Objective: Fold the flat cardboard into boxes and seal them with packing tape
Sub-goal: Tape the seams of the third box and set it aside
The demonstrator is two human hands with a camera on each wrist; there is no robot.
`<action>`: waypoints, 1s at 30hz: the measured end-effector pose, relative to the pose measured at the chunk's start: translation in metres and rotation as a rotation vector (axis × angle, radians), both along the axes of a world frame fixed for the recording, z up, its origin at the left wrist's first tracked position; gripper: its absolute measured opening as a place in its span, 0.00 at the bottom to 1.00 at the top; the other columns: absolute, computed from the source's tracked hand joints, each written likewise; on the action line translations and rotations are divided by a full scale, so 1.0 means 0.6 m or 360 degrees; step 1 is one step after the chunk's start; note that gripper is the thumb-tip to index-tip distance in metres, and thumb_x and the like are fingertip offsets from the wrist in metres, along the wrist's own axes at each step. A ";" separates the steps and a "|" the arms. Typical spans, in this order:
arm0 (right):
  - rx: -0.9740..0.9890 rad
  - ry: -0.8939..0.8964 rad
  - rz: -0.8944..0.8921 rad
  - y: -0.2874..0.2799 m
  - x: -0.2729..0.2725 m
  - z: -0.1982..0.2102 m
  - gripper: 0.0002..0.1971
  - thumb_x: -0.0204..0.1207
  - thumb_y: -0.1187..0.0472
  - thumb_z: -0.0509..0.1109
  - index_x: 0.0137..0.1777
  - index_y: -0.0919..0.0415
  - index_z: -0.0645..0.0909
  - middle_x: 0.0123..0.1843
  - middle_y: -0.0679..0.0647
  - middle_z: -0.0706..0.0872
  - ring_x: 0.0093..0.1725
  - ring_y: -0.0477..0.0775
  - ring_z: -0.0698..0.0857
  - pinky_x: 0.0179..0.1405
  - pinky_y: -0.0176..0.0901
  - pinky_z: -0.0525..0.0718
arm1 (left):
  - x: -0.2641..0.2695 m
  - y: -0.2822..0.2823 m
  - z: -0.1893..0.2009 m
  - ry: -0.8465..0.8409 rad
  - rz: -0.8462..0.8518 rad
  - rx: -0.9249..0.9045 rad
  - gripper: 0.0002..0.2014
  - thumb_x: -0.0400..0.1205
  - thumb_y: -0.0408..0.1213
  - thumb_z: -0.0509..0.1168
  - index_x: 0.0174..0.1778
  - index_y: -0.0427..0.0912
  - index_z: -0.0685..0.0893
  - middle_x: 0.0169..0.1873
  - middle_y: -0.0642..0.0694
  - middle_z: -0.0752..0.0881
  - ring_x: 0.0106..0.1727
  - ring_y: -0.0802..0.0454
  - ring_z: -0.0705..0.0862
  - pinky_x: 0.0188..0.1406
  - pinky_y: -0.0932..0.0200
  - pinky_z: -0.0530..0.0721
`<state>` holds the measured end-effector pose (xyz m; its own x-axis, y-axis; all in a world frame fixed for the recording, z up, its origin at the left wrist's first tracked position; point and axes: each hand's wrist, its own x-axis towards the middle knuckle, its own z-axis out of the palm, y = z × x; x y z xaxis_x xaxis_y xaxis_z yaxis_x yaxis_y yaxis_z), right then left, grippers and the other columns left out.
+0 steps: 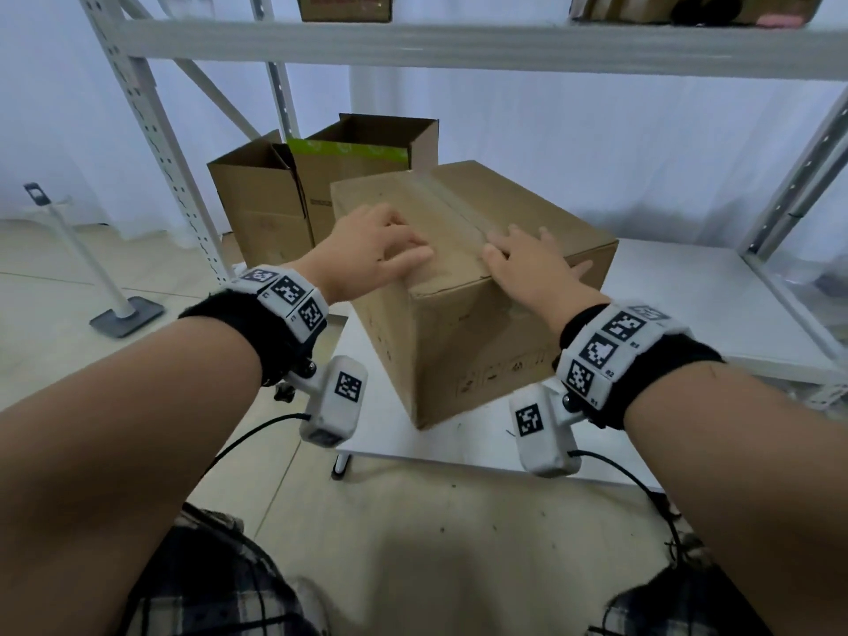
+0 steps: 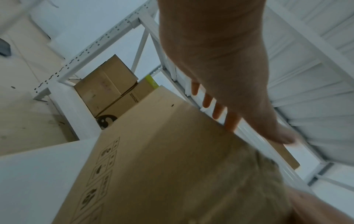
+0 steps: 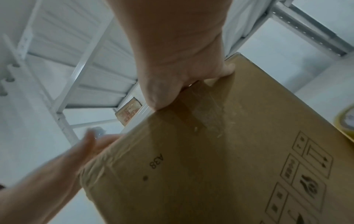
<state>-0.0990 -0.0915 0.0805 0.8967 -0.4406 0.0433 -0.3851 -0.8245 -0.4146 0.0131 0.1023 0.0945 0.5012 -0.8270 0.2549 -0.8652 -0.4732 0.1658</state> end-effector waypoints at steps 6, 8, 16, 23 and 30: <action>0.0008 -0.0144 0.0147 -0.010 -0.004 -0.008 0.23 0.87 0.49 0.47 0.79 0.42 0.69 0.86 0.45 0.59 0.86 0.55 0.51 0.74 0.85 0.40 | 0.028 -0.004 -0.002 -0.0098 -0.0297 0.0555 0.60 0.56 0.88 0.41 0.84 0.59 0.53 0.85 0.49 0.53 0.84 0.48 0.51 0.82 0.44 0.48; 0.0023 -0.0166 0.0165 -0.012 -0.011 -0.006 0.21 0.88 0.48 0.48 0.77 0.43 0.71 0.85 0.44 0.60 0.85 0.52 0.53 0.72 0.86 0.38 | 0.024 -0.008 -0.004 -0.0064 -0.0278 0.0491 0.63 0.53 0.88 0.43 0.83 0.57 0.57 0.83 0.51 0.58 0.84 0.50 0.56 0.81 0.49 0.52; 0.0099 -0.0184 0.0322 -0.013 -0.030 0.008 0.21 0.89 0.51 0.51 0.71 0.58 0.78 0.80 0.53 0.72 0.83 0.54 0.62 0.79 0.74 0.52 | -0.029 -0.029 0.002 -0.0612 -0.0171 0.0495 0.72 0.43 0.88 0.23 0.78 0.53 0.71 0.74 0.55 0.77 0.60 0.50 0.85 0.40 0.58 0.78; 0.0223 -0.0381 -0.0027 -0.011 -0.020 0.003 0.28 0.83 0.50 0.64 0.80 0.62 0.67 0.85 0.64 0.55 0.83 0.62 0.60 0.81 0.50 0.60 | -0.071 -0.074 0.012 -0.0726 -0.0019 0.0544 0.58 0.48 0.86 0.34 0.49 0.43 0.82 0.32 0.53 0.80 0.32 0.51 0.77 0.23 0.58 0.64; 0.0386 -0.0231 -0.0203 -0.020 0.002 -0.008 0.32 0.84 0.44 0.60 0.80 0.64 0.64 0.84 0.69 0.47 0.78 0.69 0.67 0.77 0.56 0.68 | 0.001 -0.069 -0.004 -0.0163 0.0125 -0.0145 0.31 0.84 0.64 0.48 0.46 0.40 0.85 0.38 0.44 0.86 0.40 0.46 0.84 0.42 0.47 0.83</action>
<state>-0.0980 -0.1036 0.0757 0.8255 -0.5624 0.0467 -0.4017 -0.6437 -0.6514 0.0135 0.0607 0.0921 0.5310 -0.7573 0.3803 -0.8406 -0.5272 0.1238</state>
